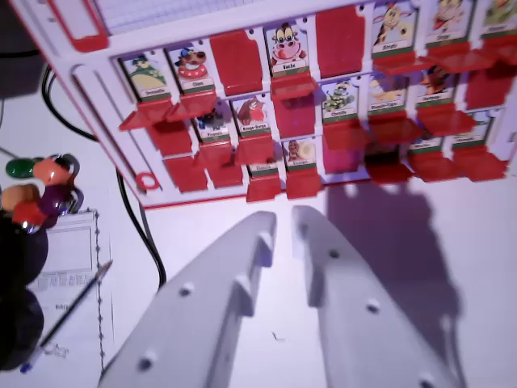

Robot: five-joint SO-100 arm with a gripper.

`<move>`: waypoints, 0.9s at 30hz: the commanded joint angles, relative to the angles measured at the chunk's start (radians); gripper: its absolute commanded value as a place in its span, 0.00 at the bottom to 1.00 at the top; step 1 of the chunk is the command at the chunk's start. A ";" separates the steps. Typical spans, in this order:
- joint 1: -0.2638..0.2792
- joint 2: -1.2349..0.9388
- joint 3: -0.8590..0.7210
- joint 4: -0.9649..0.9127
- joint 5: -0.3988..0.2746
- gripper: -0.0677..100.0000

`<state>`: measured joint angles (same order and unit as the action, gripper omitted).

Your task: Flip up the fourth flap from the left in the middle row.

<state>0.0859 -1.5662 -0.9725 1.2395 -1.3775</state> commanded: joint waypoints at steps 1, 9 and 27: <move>0.006 -0.236 -0.063 -0.002 -0.034 0.02; -0.003 -0.528 -0.331 -0.051 -0.123 0.02; -0.064 -0.888 -0.595 -0.043 -0.212 0.02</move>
<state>0.0291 -2.4083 -1.5785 1.1980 -1.5815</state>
